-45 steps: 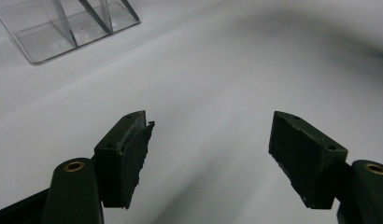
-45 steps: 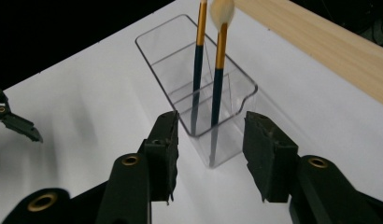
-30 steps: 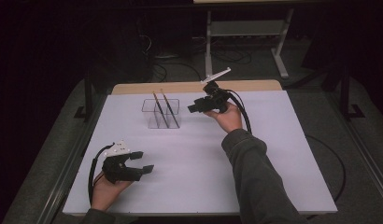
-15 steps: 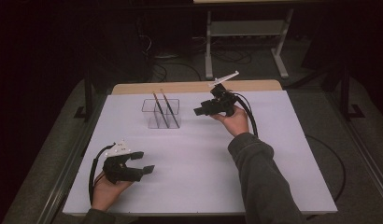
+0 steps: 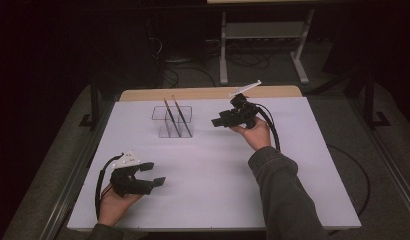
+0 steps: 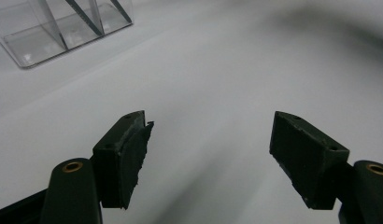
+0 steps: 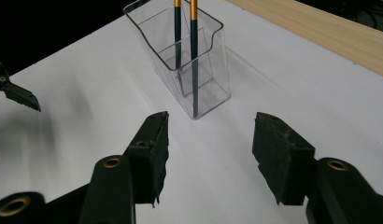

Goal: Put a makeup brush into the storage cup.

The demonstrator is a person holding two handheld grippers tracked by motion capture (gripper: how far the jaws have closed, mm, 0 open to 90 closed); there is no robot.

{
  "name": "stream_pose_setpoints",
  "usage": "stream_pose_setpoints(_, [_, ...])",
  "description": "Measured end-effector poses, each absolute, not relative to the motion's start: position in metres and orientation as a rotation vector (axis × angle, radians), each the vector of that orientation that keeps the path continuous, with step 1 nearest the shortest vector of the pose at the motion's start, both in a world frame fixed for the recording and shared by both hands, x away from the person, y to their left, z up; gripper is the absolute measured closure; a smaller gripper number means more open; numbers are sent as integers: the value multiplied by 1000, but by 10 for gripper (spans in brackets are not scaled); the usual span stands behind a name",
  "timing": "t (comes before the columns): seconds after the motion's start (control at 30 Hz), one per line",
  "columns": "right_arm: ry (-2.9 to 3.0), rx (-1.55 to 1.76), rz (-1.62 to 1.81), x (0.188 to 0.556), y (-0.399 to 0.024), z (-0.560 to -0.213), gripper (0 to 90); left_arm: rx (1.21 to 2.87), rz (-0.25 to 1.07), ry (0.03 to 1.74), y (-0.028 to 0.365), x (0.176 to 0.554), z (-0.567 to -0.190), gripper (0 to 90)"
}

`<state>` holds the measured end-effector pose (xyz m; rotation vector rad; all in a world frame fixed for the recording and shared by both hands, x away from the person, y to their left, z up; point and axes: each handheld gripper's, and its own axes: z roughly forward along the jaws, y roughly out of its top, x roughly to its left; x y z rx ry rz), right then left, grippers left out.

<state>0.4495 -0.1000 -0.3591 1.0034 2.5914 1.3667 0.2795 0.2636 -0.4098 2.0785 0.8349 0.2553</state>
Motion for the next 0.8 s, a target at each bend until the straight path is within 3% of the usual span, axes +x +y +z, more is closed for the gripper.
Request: stream_pose_setpoints(0.8, [2559, 1038, 1380, 434, -123, -365, 408, 2058, 257, 840, 264, 279, -409, 267])
